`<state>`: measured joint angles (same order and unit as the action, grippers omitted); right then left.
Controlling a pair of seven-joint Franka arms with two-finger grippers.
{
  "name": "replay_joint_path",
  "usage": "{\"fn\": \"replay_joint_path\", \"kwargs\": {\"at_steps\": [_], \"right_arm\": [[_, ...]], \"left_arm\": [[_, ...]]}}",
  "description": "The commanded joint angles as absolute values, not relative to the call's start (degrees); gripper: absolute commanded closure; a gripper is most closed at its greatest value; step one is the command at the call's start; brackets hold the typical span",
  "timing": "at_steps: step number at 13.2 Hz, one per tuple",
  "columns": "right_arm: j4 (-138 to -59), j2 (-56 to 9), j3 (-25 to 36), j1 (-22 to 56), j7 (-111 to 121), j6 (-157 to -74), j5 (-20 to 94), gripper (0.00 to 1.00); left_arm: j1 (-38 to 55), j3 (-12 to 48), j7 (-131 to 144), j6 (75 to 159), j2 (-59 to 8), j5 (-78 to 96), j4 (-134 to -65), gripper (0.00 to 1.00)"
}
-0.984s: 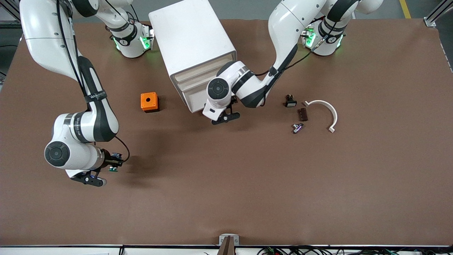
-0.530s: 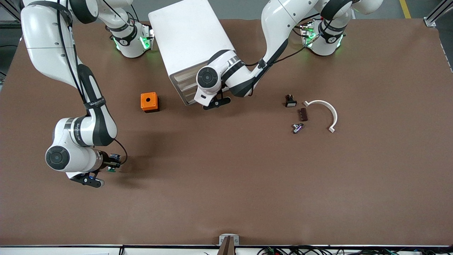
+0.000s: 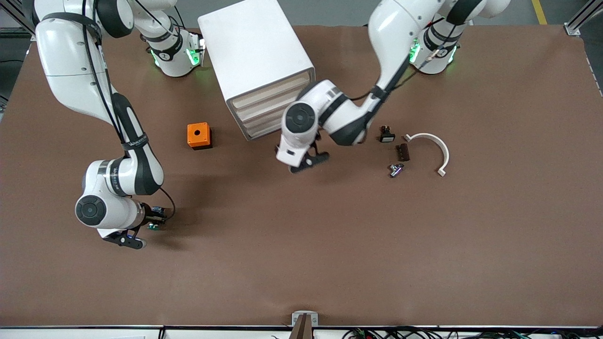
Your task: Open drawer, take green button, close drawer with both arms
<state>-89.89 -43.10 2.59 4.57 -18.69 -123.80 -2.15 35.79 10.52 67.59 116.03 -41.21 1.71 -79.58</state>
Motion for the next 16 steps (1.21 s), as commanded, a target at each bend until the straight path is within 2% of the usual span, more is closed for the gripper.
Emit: {"fn": "replay_joint_path", "kwargs": {"at_steps": [1, 3, 4, 6, 7, 10, 14, 16], "right_arm": [[-91.0, -42.6, 2.1, 4.3, -19.9, -124.4, -3.4, 0.78], [-90.9, -42.7, 2.1, 4.4, -19.9, -124.9, -3.5, 0.74], [-91.0, -42.7, 2.1, 4.4, -19.8, -125.2, -3.6, 0.67], [-91.0, -42.5, 2.1, 4.4, -19.8, -125.0, -3.7, 0.06], [-91.0, -42.4, 2.1, 4.2, -19.7, -124.7, -3.7, 0.00], [-90.9, -39.1, 1.8, 4.5, -19.9, -118.6, -3.4, 0.00], [-90.9, -27.0, 0.8, 5.0, -18.9, -103.3, -3.0, 0.00], [-91.0, -20.8, 0.7, 5.4, -16.5, -98.2, -2.9, 0.00]], "left_arm": [[28.9, 10.8, 65.1, 115.0, -36.8, -7.3, -79.8, 0.00], [24.7, 10.7, 59.1, 111.9, -33.7, -8.5, -79.8, 0.00], [22.0, 10.7, 55.8, 110.6, -31.8, -8.5, -79.8, 0.00], [16.4, 10.7, 50.1, 105.6, -27.1, -8.6, -79.9, 0.00], [14.0, 10.8, 46.7, 103.6, -24.5, -8.6, -79.9, 0.00], [8.1, 10.8, 35.4, 97.0, -17.1, -7.7, -79.8, 0.00], [2.6, 11.0, 25.2, 87.3, -10.1, -6.1, -79.9, 0.00], [2.5, 10.8, 23.0, 86.4, -10.0, -6.2, -79.9, 0.00]]}}
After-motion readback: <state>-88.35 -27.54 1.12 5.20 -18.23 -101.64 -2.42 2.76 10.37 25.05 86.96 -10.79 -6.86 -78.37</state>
